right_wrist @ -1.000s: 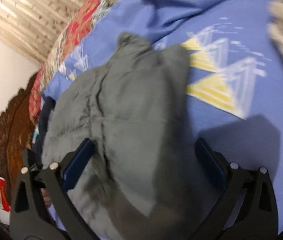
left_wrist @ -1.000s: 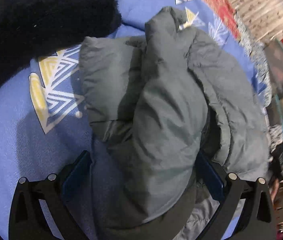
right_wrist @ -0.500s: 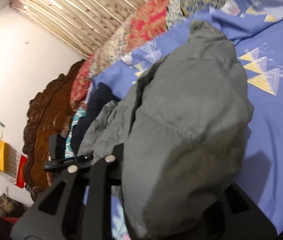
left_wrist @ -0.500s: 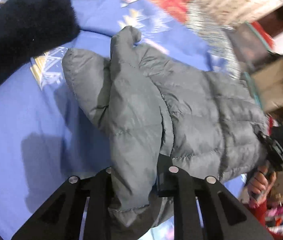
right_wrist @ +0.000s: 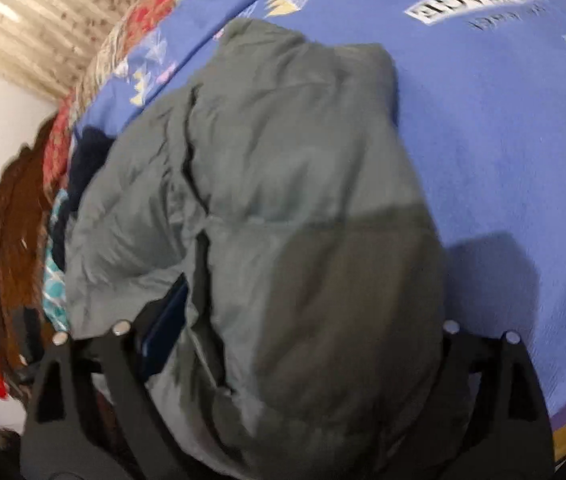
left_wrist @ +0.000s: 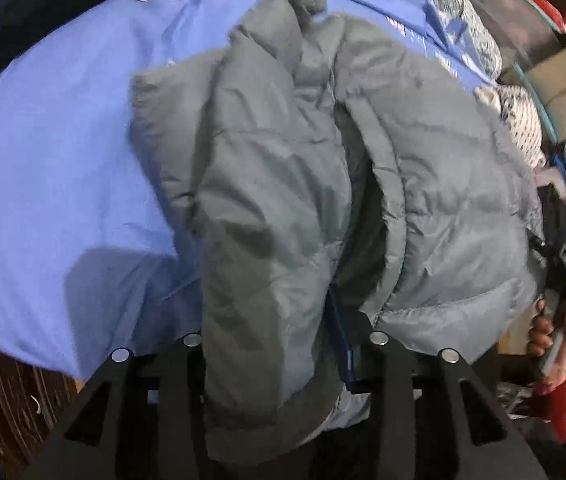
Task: Fold large clothes
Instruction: 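Lift the folded grey jacket with both grippers and carry it toward the navy fleece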
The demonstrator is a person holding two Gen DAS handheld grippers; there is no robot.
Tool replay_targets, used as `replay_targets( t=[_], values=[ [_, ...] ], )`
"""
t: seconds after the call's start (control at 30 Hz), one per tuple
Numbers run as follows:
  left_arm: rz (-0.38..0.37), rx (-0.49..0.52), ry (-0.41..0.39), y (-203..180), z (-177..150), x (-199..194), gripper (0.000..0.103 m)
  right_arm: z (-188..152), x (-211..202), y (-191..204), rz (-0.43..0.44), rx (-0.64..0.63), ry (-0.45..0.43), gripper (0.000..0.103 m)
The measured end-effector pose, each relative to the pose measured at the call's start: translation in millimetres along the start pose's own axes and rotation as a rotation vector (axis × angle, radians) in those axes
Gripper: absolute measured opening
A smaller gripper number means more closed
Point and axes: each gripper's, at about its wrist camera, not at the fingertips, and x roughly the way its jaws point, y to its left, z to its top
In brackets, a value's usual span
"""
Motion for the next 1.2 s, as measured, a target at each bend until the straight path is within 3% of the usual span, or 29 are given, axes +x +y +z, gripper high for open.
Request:
replay_targets(
  t=[0.17,0.23,0.33,0.43,0.5,0.57,0.67,0.8,0.93,1.0,1.1,1.2],
  values=[
    [0.033,0.000,-0.138,13,0,-52,0.075,13,-63,-14,0.038,0.073,-0.235,0.092],
    [0.031,-0.013,-0.160,26,-4,-63,0.083,16,-75,-3,0.039,0.035,-0.283,0.092],
    [0.009,-0.043,-0.147,31,17,-53,0.092,18,-65,34,0.037,-0.089,-0.266,0.092],
    [-0.001,-0.048,-0.122,25,32,-26,0.092,16,-32,80,0.022,-0.241,-0.210,0.090],
    [0.011,-0.061,-0.121,23,43,-8,0.092,15,-8,97,0.012,-0.303,-0.179,0.079],
    [0.042,-0.087,-0.112,22,51,11,0.092,16,28,105,-0.044,-0.356,-0.109,0.078],
    [0.078,-0.108,-0.096,29,53,37,0.090,21,77,99,-0.090,-0.351,-0.005,0.077],
    [0.117,-0.070,-0.132,22,49,44,0.091,25,93,98,-0.101,-0.339,0.021,0.079],
    [0.137,-0.046,-0.136,16,47,42,0.093,26,81,101,-0.075,-0.353,0.027,0.082],
    [0.119,-0.060,-0.123,22,44,34,0.093,25,49,93,0.011,-0.324,-0.027,0.082],
    [0.064,-0.077,-0.095,30,38,20,0.093,24,1,67,0.014,-0.281,-0.132,0.095],
    [-0.036,-0.070,-0.087,35,27,3,0.095,24,-32,31,0.002,-0.229,-0.165,0.095]
  ],
)
